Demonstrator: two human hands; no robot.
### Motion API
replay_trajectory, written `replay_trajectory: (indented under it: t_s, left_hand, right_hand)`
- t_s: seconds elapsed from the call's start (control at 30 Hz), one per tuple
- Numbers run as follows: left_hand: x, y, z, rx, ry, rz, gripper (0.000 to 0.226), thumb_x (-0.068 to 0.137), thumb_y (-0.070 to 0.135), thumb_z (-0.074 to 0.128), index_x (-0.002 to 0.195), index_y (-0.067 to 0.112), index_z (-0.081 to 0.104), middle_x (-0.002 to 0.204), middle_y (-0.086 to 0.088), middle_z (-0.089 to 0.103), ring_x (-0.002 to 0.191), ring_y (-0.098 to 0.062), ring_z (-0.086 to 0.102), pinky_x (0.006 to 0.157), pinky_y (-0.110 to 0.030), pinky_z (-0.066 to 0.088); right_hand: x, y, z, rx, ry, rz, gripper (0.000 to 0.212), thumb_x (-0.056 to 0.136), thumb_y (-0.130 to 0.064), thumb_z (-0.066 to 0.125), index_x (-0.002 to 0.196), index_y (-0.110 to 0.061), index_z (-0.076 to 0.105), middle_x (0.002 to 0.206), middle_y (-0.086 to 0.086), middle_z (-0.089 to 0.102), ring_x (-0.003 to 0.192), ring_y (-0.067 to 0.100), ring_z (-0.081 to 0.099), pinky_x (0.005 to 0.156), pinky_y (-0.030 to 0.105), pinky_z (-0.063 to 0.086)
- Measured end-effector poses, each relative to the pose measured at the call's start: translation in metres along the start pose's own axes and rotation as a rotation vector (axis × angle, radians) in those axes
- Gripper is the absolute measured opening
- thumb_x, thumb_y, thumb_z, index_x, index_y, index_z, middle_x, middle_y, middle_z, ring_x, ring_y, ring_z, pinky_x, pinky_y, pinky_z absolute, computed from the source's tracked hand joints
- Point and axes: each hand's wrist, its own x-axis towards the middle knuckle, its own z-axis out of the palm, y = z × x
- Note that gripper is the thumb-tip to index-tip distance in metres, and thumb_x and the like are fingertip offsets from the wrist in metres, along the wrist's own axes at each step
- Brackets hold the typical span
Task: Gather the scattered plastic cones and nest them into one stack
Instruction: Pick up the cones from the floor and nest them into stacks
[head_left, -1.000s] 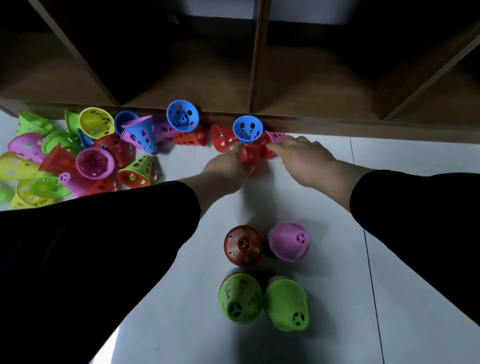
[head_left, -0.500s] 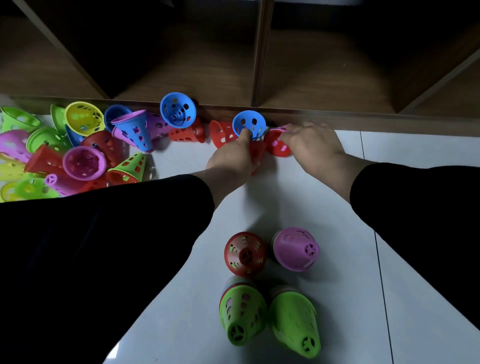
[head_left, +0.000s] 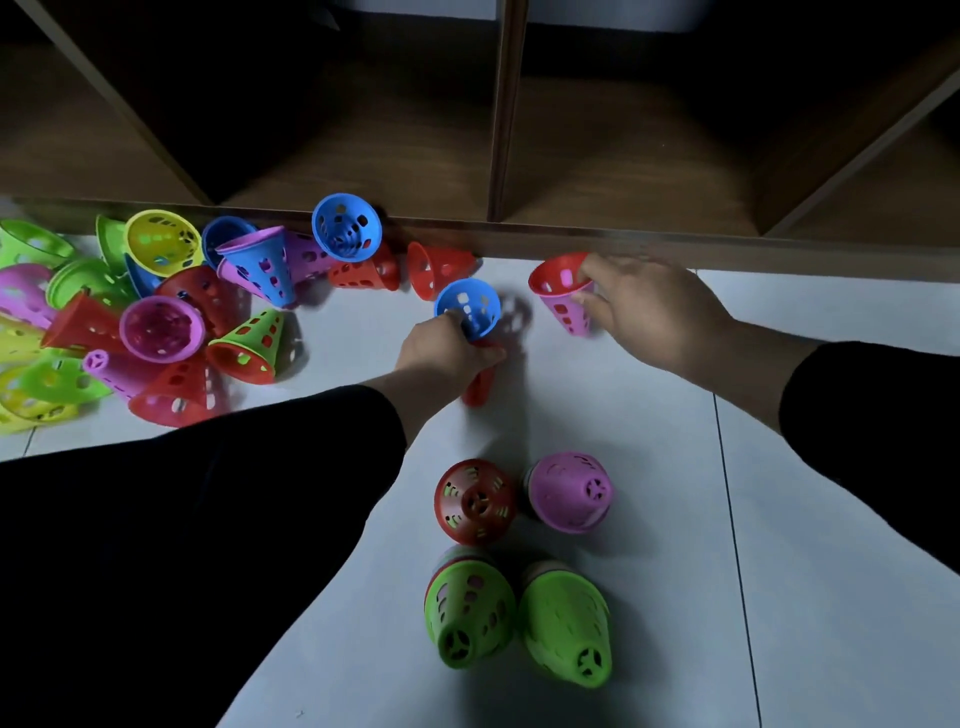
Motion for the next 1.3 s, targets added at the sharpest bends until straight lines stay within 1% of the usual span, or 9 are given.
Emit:
replay_trajectory:
  t_s: [0.1, 0.2, 0.47, 0.57, 0.7, 0.87, 1.1, 1.2, 1.3]
  left_hand:
    - [-0.009, -0.004, -0.008, -0.057, 0.033, 0.015, 0.051, 0.078, 0.046, 0.073, 0.117, 0.018, 0.059, 0.097, -0.005, 0.065, 0.091, -0.027, 0.062, 0.075, -0.033, 0.051]
    - [-0.02, -0.011, -0.023, -0.061, 0.024, 0.098, 0.041, 0.078, 0.041, 0.072, 0.111, 0.019, 0.058, 0.094, -0.005, 0.063, 0.078, -0.021, 0.06, 0.062, -0.028, 0.046]
    - [-0.059, -0.052, -0.05, 0.041, 0.037, 0.154, 0.044, 0.084, 0.047, 0.071, 0.116, 0.018, 0.063, 0.097, -0.006, 0.065, 0.083, -0.025, 0.059, 0.063, -0.028, 0.036]
    - [-0.074, -0.056, -0.063, 0.025, 0.146, 0.212, 0.045, 0.086, 0.054, 0.066, 0.11, 0.016, 0.067, 0.107, -0.009, 0.068, 0.098, -0.029, 0.063, 0.073, -0.031, 0.044]
    - [-0.116, -0.041, -0.086, -0.18, 0.194, 0.293, 0.053, 0.082, 0.065, 0.064, 0.104, 0.016, 0.066, 0.101, -0.003, 0.067, 0.088, -0.02, 0.063, 0.075, -0.036, 0.053]
    - [-0.172, -0.033, -0.105, -0.161, 0.104, 0.476, 0.038, 0.082, 0.043, 0.074, 0.096, 0.022, 0.045, 0.086, 0.004, 0.058, 0.068, -0.015, 0.054, 0.056, -0.026, 0.046]
    - [-0.188, -0.03, -0.101, 0.359, -0.16, 0.651, 0.082, 0.086, 0.042, 0.071, 0.151, 0.031, 0.023, 0.116, -0.001, 0.057, 0.092, -0.018, 0.056, 0.073, -0.026, 0.042]
    - [-0.182, -0.02, -0.09, 0.514, -0.213, 0.654, 0.085, 0.087, 0.039, 0.068, 0.156, 0.03, 0.02, 0.12, -0.004, 0.055, 0.099, -0.023, 0.057, 0.081, -0.034, 0.048]
    - [-0.174, -0.009, -0.075, 0.557, -0.22, 0.68, 0.064, 0.085, 0.033, 0.067, 0.144, 0.022, 0.043, 0.119, -0.007, 0.054, 0.103, -0.03, 0.061, 0.084, -0.041, 0.052]
  right_hand:
    - [-0.019, -0.01, -0.014, 0.274, -0.051, 0.092, 0.028, 0.096, -0.043, 0.058, 0.102, -0.017, 0.05, 0.094, 0.007, 0.065, 0.081, 0.028, 0.059, 0.062, 0.033, 0.041]
    - [-0.033, -0.022, -0.029, 0.533, -0.048, 0.227, 0.032, 0.088, -0.048, 0.067, 0.09, -0.02, 0.05, 0.088, -0.002, 0.063, 0.077, 0.016, 0.058, 0.06, 0.028, 0.044]
    - [-0.071, -0.049, -0.051, 0.858, 0.022, 0.349, 0.034, 0.079, -0.028, 0.082, 0.079, -0.016, 0.051, 0.056, -0.013, 0.053, 0.044, 0.005, 0.042, 0.045, 0.013, 0.032]
    - [-0.084, -0.06, -0.065, 0.8, 0.015, 0.346, 0.032, 0.081, -0.031, 0.08, 0.089, -0.017, 0.053, 0.074, 0.001, 0.062, 0.052, 0.004, 0.047, 0.051, 0.018, 0.039]
    - [-0.11, -0.077, -0.095, 0.696, -0.075, 0.281, 0.038, 0.082, -0.039, 0.075, 0.107, -0.034, 0.048, 0.087, 0.0, 0.065, 0.07, 0.018, 0.06, 0.065, 0.036, 0.053]
    - [-0.147, -0.098, -0.121, 0.356, -0.271, 0.148, 0.064, 0.084, -0.046, 0.07, 0.136, -0.042, 0.033, 0.094, -0.015, 0.049, 0.084, 0.007, 0.05, 0.067, 0.023, 0.039]
    - [-0.158, -0.109, -0.1, -0.073, -0.422, -0.005, 0.09, 0.085, -0.049, 0.058, 0.157, -0.033, 0.007, 0.117, 0.0, 0.05, 0.105, 0.023, 0.052, 0.082, 0.03, 0.041]
    - [-0.144, -0.115, -0.086, -0.165, -0.442, -0.027, 0.093, 0.086, -0.049, 0.057, 0.158, -0.026, 0.004, 0.117, 0.005, 0.053, 0.109, 0.028, 0.053, 0.077, 0.032, 0.041]
    - [-0.129, -0.121, -0.074, -0.223, -0.462, -0.036, 0.092, 0.088, -0.048, 0.06, 0.158, -0.019, 0.007, 0.121, 0.009, 0.055, 0.115, 0.03, 0.051, 0.08, 0.034, 0.04]
